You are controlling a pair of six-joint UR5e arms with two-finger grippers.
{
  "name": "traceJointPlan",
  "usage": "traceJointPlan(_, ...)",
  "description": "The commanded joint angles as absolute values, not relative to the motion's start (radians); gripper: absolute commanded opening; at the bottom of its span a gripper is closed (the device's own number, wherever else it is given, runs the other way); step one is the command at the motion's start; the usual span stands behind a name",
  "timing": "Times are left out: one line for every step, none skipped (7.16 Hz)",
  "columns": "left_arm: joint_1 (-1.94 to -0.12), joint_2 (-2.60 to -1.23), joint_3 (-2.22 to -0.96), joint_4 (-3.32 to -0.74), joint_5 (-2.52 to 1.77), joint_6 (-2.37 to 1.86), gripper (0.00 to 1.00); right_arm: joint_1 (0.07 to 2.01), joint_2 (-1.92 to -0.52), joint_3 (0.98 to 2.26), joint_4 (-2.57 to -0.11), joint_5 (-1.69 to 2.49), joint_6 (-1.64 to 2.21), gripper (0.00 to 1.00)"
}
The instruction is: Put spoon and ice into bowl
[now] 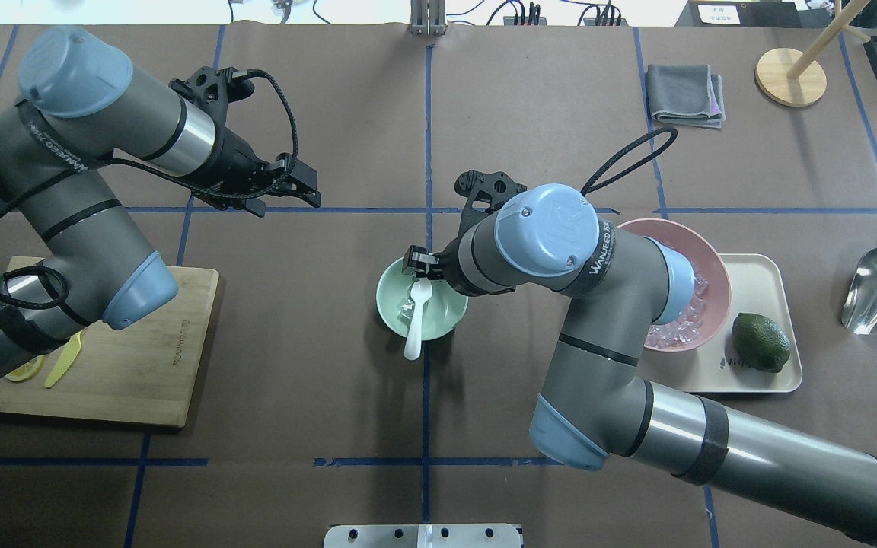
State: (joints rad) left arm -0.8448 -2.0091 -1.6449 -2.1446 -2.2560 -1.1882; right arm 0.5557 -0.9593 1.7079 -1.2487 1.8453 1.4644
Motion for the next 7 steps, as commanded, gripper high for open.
traceJointPlan(-0.947, -1.844, -1.629, -2.302, -2.394, -1.102, 0.95, 0.769, -1.096, 1.813, -1.258, 2.092, 1.407, 1.00)
traceJointPlan(-1.000, -1.800, -1.594, -2.298, -2.426, -0.960, 0.95, 0.934, -1.224, 1.854, -1.259, 2.259, 1.240, 1.00)
traceJointPlan(-1.076, -1.771, -1.529, -2.298, -2.469, -0.824, 0.95, 1.066, -1.332, 1.853, -1.262, 2.363, 1.060, 1.00)
traceJointPlan(-1.171, -1.766, -1.432, -2.293, -2.541, -0.637, 0.95, 1.171, -1.462, 1.853, -1.264, 2.402, 0.819, 1.00)
traceJointPlan(-1.240, -1.766, -1.358, -2.293, -2.584, -0.512, 0.95, 1.278, -1.559, 1.838, -1.275, 2.440, 0.581, 1.00)
traceJointPlan(-1.285, -1.764, -1.339, -2.283, -2.585, -0.435, 0.99, 1.381, -1.598, 1.807, -1.354, 2.482, 0.360, 1.00)
traceJointPlan(-1.339, -1.756, -1.329, -2.219, -2.583, -0.307, 0.99, 1.466, -1.601, 1.761, -1.464, 2.479, 0.130, 1.00)
